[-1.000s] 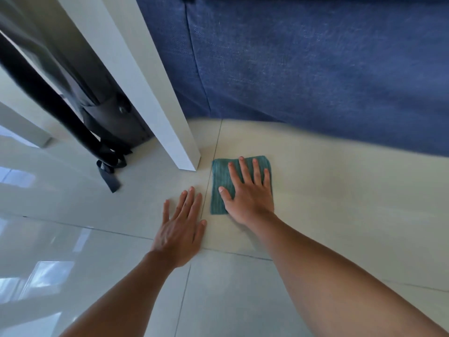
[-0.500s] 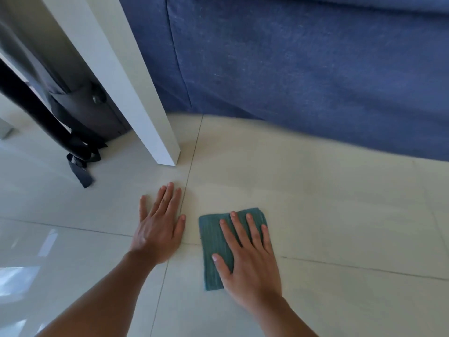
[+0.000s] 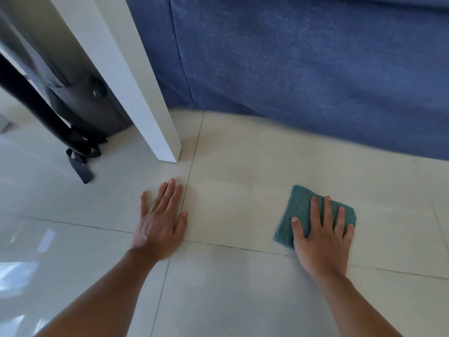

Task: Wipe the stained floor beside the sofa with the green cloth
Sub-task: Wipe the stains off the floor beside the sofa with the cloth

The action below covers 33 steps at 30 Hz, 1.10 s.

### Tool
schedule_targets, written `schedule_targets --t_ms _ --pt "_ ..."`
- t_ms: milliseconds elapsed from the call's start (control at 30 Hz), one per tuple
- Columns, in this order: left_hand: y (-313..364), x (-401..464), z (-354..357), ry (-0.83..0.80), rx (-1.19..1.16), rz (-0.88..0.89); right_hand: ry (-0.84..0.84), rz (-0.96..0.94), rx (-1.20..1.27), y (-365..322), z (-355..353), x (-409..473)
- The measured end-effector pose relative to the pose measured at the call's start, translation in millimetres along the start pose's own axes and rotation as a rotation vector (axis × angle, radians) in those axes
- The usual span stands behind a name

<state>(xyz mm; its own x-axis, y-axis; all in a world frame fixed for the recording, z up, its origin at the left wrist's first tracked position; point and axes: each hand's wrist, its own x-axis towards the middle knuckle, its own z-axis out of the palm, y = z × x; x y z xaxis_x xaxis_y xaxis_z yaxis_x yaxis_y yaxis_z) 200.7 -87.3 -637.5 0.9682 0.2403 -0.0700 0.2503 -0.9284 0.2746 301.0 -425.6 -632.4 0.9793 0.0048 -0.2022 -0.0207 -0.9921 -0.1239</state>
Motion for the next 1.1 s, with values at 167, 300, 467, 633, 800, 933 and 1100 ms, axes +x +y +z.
schedule_targets --t_ms 167,300,467,633,800,933,1100 --pt "-3.1 2.4 -2.6 0.026 -0.088 -0.022 -0.002 -0.117 -0.030 -52.8 1.0 47.6" --pt "-12.4 -0.2 -9.4 0.045 -0.082 -0.112 -0.059 -0.297 -0.068 -117.9 5.8 55.0" --pt "-31.8 -13.3 -19.9 0.012 -0.087 -0.161 -0.126 -0.587 -0.056 -197.7 12.8 40.6" --pt "-40.0 -26.2 -23.6 0.000 -0.138 -0.158 -0.180 -0.799 -0.073 -237.0 27.9 13.5" --pt "-40.2 -23.4 -22.1 -0.018 -0.136 -0.160 -0.182 -0.821 -0.038 -228.7 29.7 -3.5" --pt "-41.9 -23.2 -22.4 -0.020 -0.137 -0.165 -0.149 -0.854 0.012 -202.6 33.7 -51.0" --pt "-41.6 -22.7 -22.0 -0.048 -0.106 -0.167 -0.169 -0.832 0.043 -190.5 41.9 -102.0"
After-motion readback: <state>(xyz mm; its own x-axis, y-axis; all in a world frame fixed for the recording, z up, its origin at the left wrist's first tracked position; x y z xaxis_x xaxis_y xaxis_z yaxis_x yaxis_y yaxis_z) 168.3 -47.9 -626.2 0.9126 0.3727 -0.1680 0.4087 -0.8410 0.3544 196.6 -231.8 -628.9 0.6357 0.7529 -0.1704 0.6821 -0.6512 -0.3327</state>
